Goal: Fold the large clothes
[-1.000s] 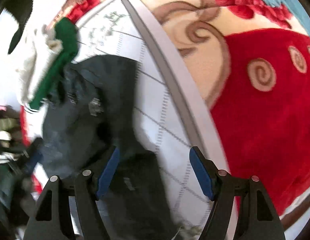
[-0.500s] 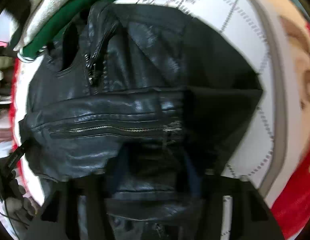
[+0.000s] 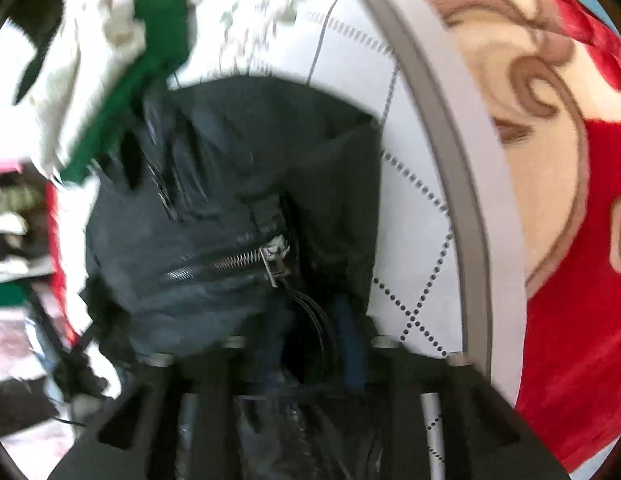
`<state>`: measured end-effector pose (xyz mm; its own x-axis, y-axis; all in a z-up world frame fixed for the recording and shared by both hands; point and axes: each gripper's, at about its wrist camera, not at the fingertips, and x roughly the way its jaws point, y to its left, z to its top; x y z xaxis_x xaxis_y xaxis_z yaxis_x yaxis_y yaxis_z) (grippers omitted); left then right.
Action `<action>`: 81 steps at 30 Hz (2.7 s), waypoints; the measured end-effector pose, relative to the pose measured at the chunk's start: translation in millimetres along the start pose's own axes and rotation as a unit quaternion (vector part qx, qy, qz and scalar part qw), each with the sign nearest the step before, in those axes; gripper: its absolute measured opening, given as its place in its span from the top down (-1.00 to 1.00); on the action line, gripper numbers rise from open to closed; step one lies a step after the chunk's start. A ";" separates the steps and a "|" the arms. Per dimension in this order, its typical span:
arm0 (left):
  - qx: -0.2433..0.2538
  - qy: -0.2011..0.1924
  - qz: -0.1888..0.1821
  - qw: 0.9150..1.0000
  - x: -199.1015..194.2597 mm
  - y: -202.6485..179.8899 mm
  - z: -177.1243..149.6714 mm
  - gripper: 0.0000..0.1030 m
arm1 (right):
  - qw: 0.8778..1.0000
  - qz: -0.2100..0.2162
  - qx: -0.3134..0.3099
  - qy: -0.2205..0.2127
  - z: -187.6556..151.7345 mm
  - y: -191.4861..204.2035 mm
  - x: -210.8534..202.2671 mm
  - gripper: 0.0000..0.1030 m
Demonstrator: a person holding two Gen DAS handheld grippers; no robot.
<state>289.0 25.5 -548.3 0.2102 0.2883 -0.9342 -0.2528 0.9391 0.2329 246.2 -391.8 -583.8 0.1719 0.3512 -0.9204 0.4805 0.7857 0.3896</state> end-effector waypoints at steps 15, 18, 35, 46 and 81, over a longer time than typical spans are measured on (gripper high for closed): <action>0.038 -0.024 -0.031 0.999 10.7 12.4 14.0 -1.00 | 0.978 0.166 0.119 0.046 -0.5 -17.0 38.2 0.61; 0.054 -0.027 -0.053 0.997 10.8 9.9 15.9 -1.00 | 0.983 0.146 0.106 0.034 2.2 -20.2 24.5 0.65; 0.086 -0.028 -0.078 0.993 -40.9 10.5 -9.1 -1.00 | 0.993 -0.066 0.067 0.074 -87.8 -12.3 36.6 0.48; 0.107 -0.028 -0.064 0.992 -39.0 72.6 -28.5 -1.00 | 0.985 -0.021 0.146 0.093 -157.8 14.9 26.3 0.80; 0.243 0.024 0.178 0.953 -113.1 -223.3 -304.8 -1.00 | 0.966 -0.196 -0.145 0.089 -104.7 -158.5 -65.4 -0.58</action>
<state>33.9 -273.9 -577.1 0.1471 0.6071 -0.7809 0.1704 0.7621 0.6246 68.7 -486.1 -581.8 -0.1367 0.0603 -0.9888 0.2135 0.9765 0.0300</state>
